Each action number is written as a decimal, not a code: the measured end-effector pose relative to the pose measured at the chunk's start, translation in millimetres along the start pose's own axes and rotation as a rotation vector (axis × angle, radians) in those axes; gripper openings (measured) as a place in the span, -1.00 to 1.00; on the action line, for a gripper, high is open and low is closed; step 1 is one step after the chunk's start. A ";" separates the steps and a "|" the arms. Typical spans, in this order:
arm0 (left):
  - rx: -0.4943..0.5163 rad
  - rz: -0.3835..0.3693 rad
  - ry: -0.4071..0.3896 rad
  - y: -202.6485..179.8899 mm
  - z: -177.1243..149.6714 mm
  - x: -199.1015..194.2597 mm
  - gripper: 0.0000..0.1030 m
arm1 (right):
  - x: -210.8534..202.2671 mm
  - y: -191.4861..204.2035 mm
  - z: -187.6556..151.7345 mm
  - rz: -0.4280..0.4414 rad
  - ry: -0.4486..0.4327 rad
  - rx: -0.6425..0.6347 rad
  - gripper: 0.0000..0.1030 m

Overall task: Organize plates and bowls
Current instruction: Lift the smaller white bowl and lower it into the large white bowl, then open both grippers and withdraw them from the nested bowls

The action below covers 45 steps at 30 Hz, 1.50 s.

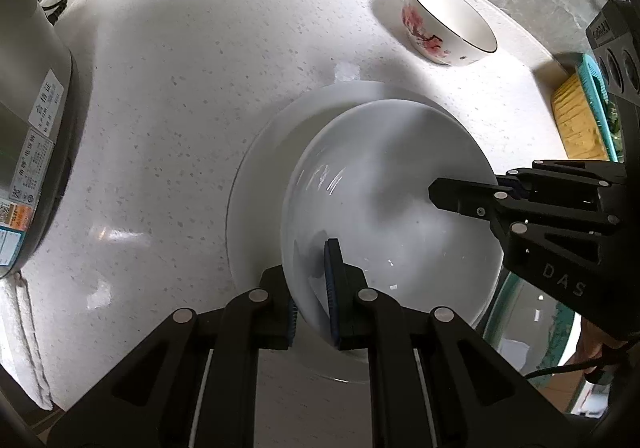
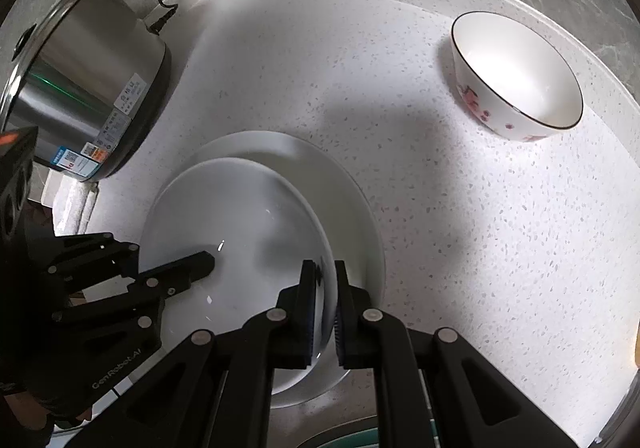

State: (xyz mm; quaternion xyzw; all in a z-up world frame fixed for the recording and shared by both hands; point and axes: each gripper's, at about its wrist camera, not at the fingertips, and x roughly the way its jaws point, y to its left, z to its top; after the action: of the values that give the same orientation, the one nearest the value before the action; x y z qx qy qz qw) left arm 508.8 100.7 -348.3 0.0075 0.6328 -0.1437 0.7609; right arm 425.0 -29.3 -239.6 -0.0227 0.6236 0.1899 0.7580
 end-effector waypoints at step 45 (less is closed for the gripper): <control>-0.087 -0.234 -0.190 40.5 59.8 -100.0 0.48 | -62.7 -35.7 -2.0 0.098 -0.211 0.128 0.33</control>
State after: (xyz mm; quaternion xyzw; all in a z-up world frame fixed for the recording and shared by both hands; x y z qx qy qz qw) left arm 559.7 148.9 -246.8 -0.1129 0.5600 -0.2038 0.7951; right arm 425.0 -79.2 -187.4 0.0765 0.5517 0.1878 0.8090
